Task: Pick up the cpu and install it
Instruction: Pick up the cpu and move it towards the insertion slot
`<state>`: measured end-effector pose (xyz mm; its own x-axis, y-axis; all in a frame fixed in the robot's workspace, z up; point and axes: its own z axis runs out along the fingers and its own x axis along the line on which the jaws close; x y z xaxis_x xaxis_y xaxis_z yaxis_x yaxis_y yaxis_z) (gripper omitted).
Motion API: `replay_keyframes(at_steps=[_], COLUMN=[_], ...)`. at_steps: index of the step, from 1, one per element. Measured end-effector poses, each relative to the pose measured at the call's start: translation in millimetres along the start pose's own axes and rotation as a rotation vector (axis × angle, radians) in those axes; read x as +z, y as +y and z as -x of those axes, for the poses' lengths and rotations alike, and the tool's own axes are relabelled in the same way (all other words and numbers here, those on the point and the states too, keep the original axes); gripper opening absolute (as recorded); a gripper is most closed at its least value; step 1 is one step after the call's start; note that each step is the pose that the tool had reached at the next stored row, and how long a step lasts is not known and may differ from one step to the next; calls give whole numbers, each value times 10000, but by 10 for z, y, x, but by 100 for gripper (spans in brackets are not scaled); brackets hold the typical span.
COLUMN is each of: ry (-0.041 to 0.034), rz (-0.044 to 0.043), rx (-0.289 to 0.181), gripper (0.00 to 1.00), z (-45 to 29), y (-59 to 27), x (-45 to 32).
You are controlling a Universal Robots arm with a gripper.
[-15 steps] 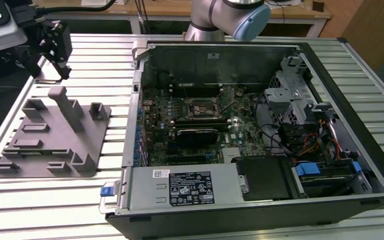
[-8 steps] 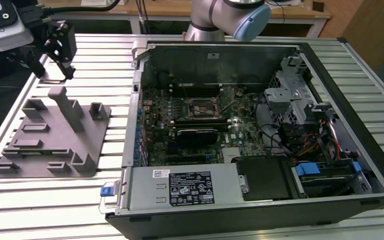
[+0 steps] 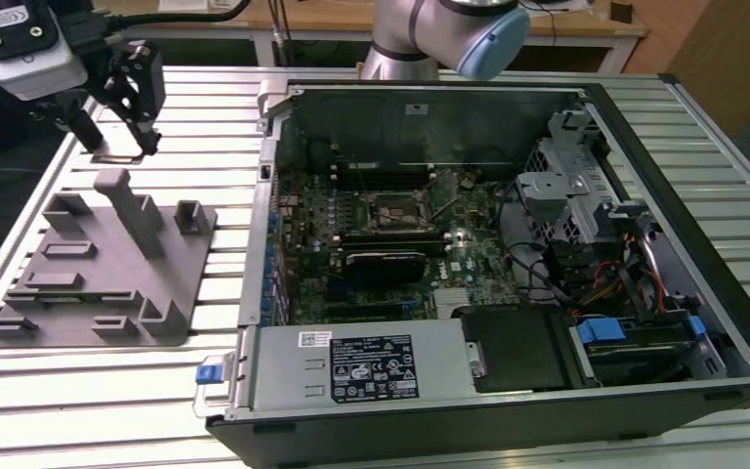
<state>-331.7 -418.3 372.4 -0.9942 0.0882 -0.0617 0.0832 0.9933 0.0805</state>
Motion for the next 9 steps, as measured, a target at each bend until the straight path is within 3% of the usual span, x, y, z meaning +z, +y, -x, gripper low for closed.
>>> replay_keyframes(at_steps=[9], ry=[0], rz=[0], rx=[0], gripper=[54], z=[149], y=[12], x=[10])
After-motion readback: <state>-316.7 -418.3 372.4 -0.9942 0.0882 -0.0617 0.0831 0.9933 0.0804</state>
